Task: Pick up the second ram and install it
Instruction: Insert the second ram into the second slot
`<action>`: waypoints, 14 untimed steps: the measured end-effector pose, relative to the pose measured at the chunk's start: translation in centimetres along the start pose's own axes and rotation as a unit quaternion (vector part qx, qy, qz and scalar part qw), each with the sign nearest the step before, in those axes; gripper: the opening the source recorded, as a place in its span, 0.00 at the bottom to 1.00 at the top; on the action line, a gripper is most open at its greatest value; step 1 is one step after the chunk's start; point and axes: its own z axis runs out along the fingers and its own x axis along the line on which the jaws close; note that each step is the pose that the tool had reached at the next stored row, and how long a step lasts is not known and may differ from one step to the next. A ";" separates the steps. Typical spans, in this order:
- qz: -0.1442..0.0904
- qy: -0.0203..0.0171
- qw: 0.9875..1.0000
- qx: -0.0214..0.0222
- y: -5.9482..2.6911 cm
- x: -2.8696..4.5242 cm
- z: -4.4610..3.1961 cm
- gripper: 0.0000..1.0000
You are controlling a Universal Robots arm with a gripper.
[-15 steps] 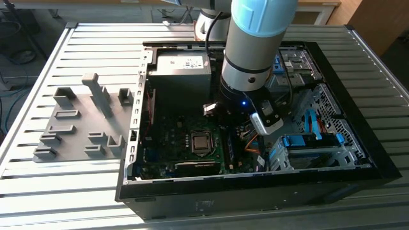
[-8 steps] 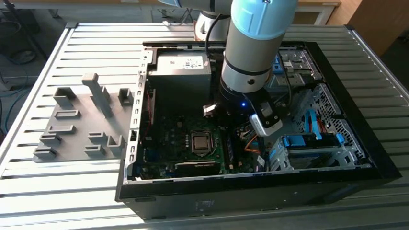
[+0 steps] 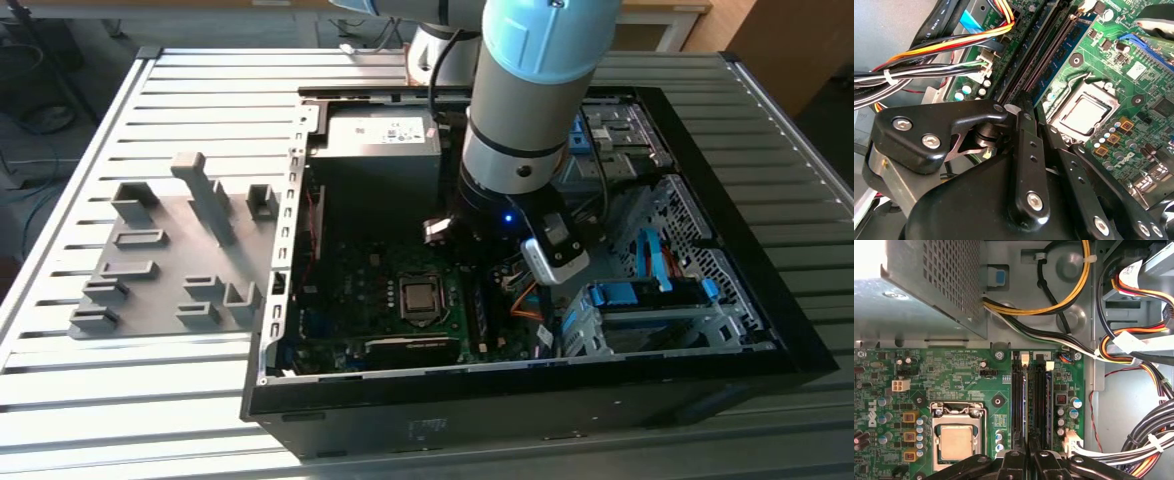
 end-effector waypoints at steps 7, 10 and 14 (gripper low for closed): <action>0.000 0.000 1.000 0.000 0.00 0.00 -0.11 0.14; 0.002 0.000 1.000 0.000 0.00 0.00 -0.10 0.14; 0.004 0.000 1.000 0.000 0.00 -0.01 0.03 0.14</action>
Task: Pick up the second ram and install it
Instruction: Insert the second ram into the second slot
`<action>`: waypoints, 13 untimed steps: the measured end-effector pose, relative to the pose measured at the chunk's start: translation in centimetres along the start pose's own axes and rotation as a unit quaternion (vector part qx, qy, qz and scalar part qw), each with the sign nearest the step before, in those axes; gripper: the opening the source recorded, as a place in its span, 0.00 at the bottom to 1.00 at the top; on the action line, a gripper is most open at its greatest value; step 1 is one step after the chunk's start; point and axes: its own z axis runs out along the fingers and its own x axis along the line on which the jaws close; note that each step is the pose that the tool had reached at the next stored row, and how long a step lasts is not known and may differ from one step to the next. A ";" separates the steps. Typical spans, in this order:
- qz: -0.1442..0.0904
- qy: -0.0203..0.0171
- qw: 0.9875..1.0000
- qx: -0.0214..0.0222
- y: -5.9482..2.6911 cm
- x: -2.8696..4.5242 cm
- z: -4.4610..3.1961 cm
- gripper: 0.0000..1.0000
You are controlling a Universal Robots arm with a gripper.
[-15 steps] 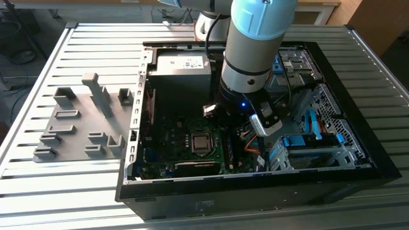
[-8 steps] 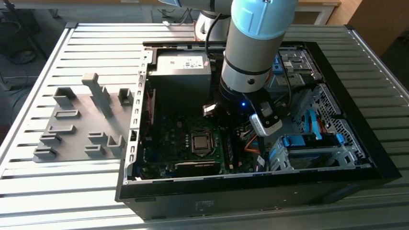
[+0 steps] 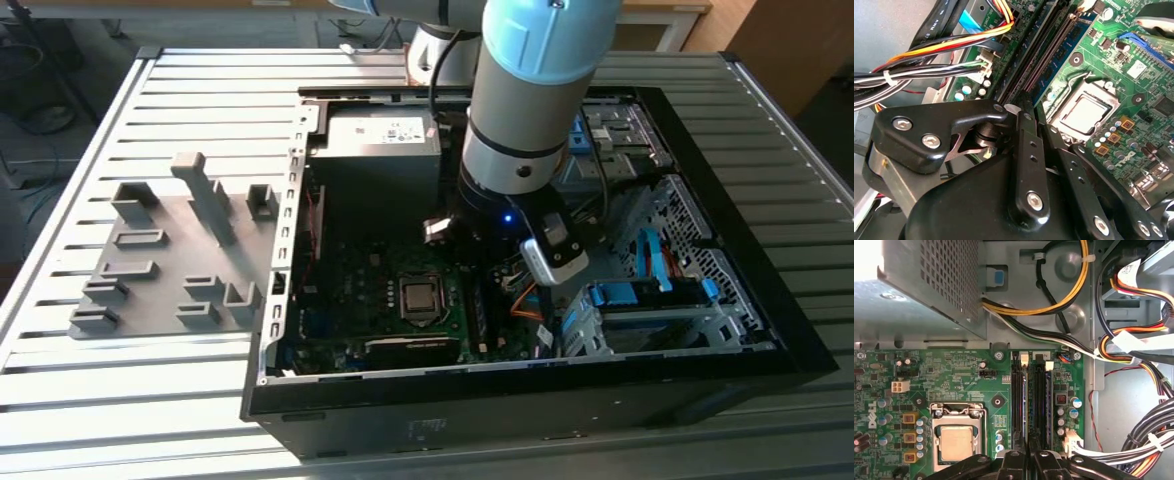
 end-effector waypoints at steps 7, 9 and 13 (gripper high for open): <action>0.000 0.000 1.000 -0.001 0.00 0.00 0.23 0.14; 0.000 0.000 1.000 -0.001 0.00 -0.01 0.30 0.14; 0.000 0.000 1.000 -0.001 0.00 -0.01 0.42 0.14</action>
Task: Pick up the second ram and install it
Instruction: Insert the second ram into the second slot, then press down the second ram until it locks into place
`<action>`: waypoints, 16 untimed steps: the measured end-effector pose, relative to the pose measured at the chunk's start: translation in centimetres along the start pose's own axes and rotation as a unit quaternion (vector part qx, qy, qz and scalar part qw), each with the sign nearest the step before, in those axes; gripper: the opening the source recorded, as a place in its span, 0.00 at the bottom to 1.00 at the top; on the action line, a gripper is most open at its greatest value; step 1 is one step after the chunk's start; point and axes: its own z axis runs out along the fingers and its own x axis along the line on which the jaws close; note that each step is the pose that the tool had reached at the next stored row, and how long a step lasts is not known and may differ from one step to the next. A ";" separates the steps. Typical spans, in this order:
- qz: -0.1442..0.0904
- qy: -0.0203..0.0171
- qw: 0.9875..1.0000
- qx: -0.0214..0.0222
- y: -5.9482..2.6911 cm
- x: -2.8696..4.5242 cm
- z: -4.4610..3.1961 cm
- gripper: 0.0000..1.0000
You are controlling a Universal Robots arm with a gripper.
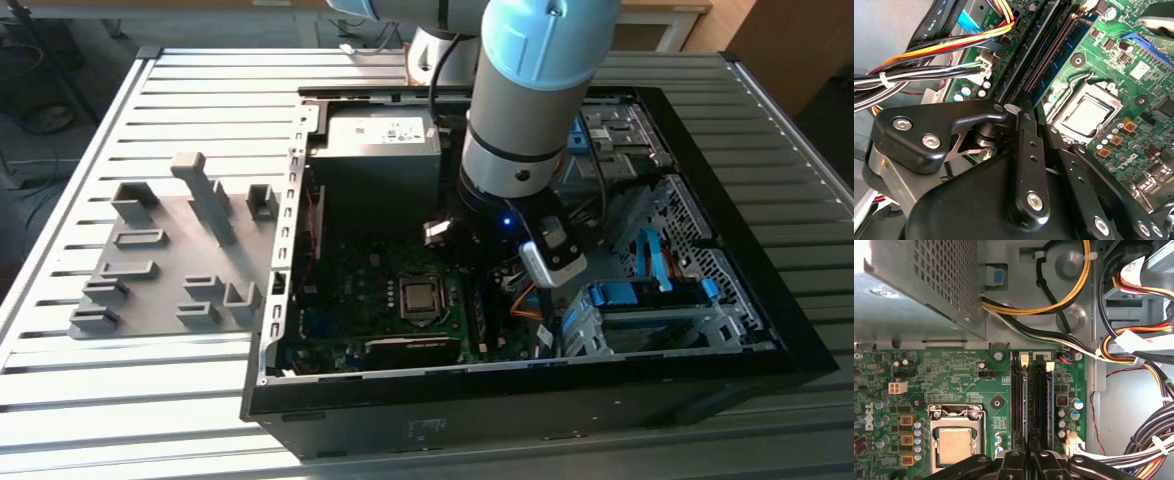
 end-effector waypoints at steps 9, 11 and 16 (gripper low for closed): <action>0.000 0.000 1.000 -0.001 0.00 0.00 0.01 0.14; 0.000 0.000 1.000 -0.001 0.00 0.00 -0.16 0.14; 0.000 0.000 1.000 -0.001 0.00 0.00 -0.19 0.14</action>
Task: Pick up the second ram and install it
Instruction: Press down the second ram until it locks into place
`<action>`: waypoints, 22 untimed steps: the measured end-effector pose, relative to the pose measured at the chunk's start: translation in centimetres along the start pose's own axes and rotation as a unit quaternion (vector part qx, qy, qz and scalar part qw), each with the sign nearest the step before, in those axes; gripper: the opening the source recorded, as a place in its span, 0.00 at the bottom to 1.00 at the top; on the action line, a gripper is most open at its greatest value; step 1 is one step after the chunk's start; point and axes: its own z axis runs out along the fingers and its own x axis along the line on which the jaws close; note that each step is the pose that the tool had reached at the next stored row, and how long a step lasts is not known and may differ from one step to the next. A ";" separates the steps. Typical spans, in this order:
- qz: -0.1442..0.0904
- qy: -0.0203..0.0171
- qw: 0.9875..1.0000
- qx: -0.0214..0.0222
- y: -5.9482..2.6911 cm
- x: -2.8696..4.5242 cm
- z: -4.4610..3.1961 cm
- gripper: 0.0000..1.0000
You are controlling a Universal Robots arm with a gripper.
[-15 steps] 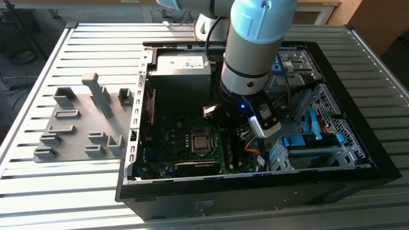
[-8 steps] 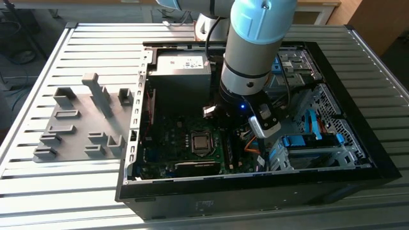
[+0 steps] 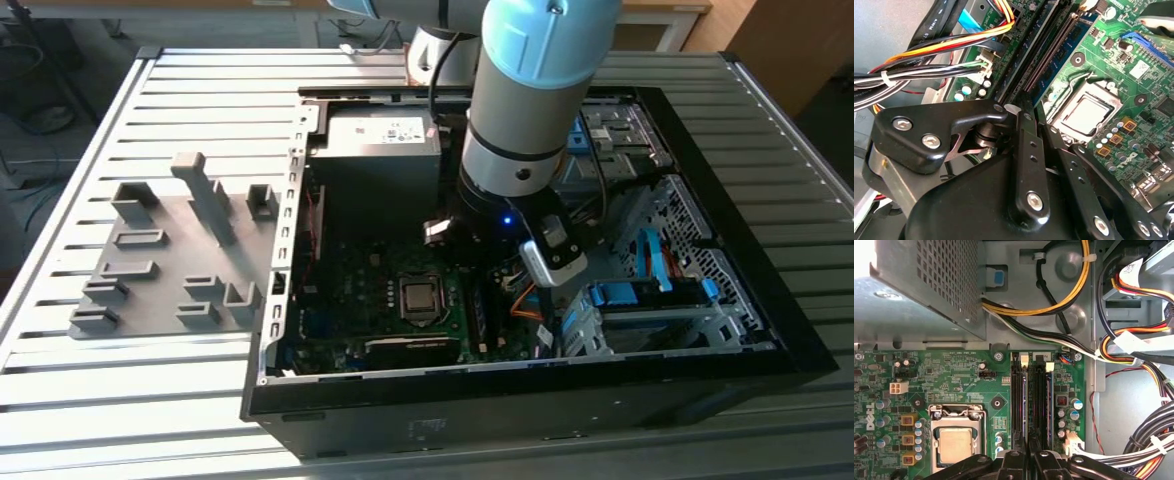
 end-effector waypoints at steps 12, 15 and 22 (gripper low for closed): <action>-0.006 0.000 1.000 -0.002 0.02 -0.01 0.03 0.14; -0.006 0.000 1.000 -0.002 0.01 -0.01 0.03 0.14; -0.003 0.000 1.000 -0.002 0.01 -0.02 0.16 0.14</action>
